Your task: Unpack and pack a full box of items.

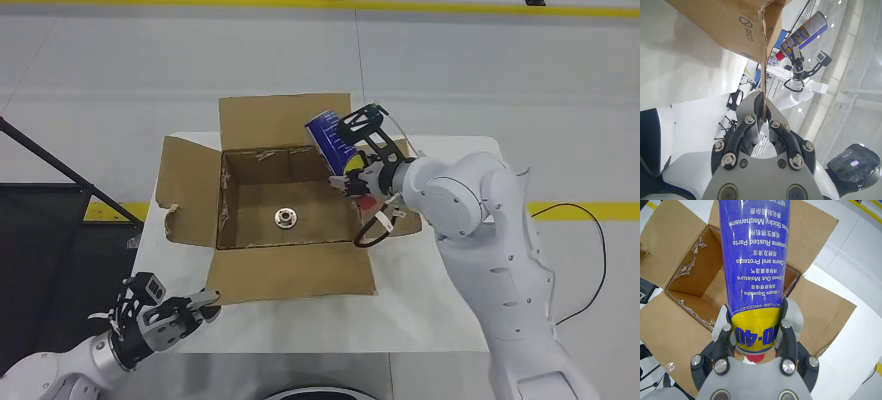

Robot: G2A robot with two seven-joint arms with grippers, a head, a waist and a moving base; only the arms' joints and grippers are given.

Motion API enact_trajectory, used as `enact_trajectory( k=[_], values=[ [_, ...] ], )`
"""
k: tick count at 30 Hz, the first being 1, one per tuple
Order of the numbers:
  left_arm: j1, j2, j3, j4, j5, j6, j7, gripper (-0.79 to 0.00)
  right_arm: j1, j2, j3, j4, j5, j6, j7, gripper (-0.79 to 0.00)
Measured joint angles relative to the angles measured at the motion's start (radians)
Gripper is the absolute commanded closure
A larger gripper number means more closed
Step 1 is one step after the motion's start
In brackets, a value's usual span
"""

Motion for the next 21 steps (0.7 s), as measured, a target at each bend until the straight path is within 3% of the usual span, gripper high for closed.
enact_trajectory(
  k=[4,6,7,21],
  values=[
    [-0.006,0.005,-0.009,0.011,0.005,-0.003,-0.023,0.0,0.014,0.003,0.002,0.0,-0.007,0.013,0.021,0.0],
    [-0.007,0.008,-0.011,0.016,0.006,-0.002,-0.029,-0.379,0.022,0.005,0.007,-0.002,-0.017,0.026,0.041,0.0],
    [-0.008,0.009,-0.011,0.018,0.006,-0.001,-0.031,-0.785,0.025,0.006,0.01,-0.005,-0.022,0.033,0.052,0.0],
    [-0.023,0.02,-0.028,0.041,-0.008,0.013,-0.059,-0.785,0.017,0.022,0.047,-0.062,-0.032,0.064,0.124,0.0]
  ],
)
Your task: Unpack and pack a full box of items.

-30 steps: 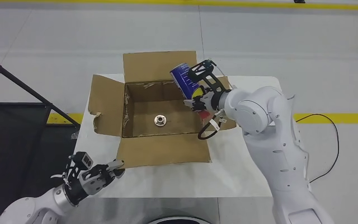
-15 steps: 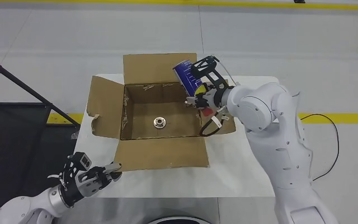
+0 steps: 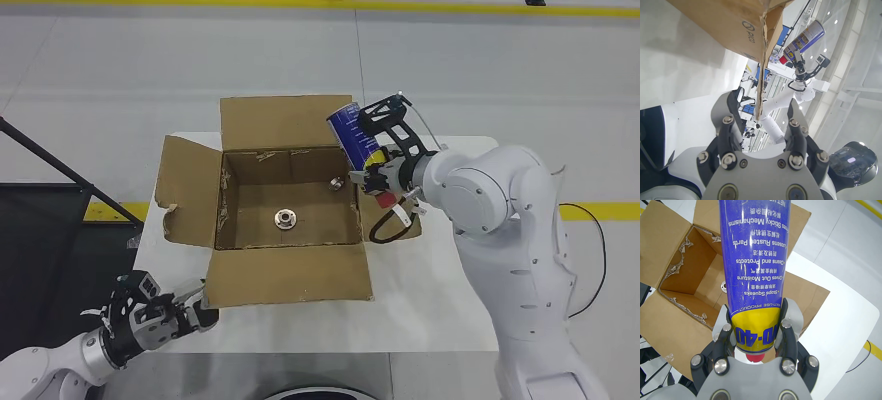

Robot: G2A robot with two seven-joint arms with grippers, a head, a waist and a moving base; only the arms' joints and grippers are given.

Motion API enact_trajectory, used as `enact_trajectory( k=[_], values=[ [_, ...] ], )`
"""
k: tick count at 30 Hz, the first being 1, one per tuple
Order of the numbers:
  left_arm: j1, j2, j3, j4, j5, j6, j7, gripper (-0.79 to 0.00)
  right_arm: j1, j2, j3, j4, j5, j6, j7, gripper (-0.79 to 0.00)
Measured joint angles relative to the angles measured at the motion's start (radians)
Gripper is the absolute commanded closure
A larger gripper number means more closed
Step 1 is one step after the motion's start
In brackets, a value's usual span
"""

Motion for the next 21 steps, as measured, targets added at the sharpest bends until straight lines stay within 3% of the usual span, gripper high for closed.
enact_trajectory(
  k=[13,21],
  values=[
    [-0.016,0.0,-0.009,0.012,-0.047,-0.019,0.033,-0.785,-0.024,0.007,0.016,-0.011,-0.024,-0.008,-0.029,0.0],
    [-0.011,0.005,-0.048,0.025,-0.084,-0.035,0.009,-0.785,-0.119,0.045,0.182,-0.16,-0.129,0.032,0.096,0.0]
  ],
)
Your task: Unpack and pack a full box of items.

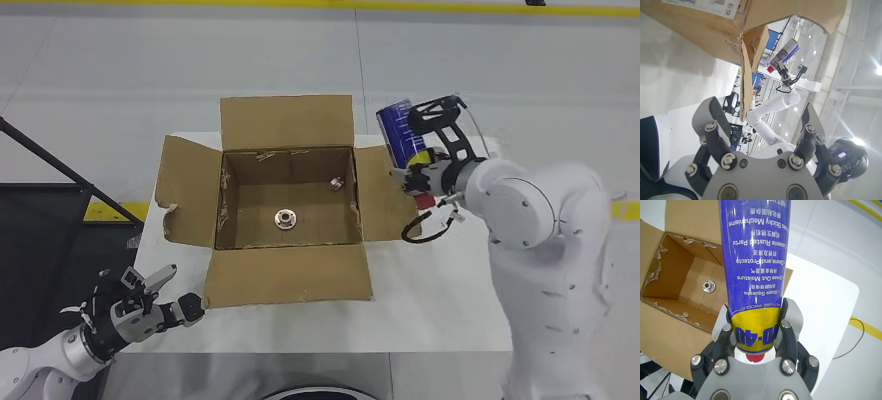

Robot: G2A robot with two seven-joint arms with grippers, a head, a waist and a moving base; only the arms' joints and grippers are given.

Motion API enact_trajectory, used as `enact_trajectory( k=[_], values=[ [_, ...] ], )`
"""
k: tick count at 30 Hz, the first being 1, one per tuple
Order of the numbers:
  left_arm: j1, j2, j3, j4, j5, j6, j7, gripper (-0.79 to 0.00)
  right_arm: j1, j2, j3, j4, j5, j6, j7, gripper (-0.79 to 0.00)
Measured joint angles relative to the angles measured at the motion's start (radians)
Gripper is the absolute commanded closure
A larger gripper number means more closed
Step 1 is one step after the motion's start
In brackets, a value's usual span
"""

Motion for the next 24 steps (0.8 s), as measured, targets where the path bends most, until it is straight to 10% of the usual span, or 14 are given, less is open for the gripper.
enact_trajectory(
  k=[24],
  values=[
    [0.0,0.0,0.001,0.0,0.001,0.0,0.001,-0.785,-0.305,0.111,0.15,0.144,-0.036,0.067,-0.001,0.0]
  ],
)
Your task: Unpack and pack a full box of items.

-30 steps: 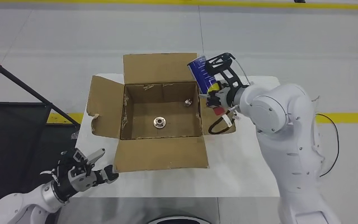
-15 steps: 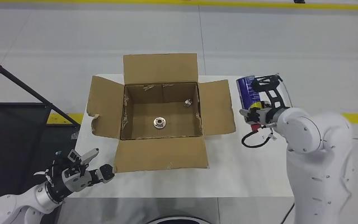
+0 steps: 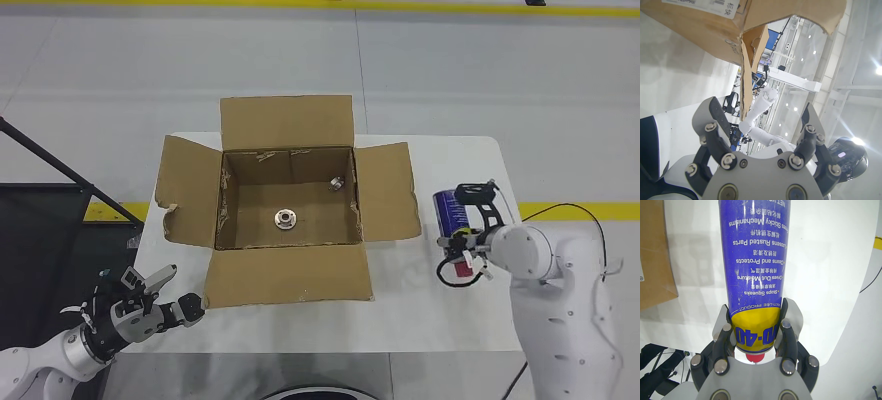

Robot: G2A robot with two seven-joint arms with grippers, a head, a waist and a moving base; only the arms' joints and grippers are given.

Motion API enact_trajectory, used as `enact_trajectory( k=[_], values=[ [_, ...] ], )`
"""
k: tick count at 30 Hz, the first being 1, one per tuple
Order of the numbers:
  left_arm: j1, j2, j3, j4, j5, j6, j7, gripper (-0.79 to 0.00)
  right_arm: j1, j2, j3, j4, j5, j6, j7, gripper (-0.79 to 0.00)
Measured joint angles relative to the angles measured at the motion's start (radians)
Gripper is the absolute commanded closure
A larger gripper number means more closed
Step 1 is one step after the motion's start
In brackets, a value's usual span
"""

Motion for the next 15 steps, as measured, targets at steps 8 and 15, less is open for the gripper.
enact_trajectory(
  k=[8,15],
  values=[
    [0.0,0.0,0.0,0.0,0.0,0.0,0.0,-0.785,0.002,0.014,-0.036,0.054,-0.003,0.063,0.0,0.0],
    [0.0,0.0,0.0,0.0,0.0,0.0,0.0,-0.785,0.013,0.016,-0.056,0.103,0.02,0.08,-0.004,0.0]
  ],
)
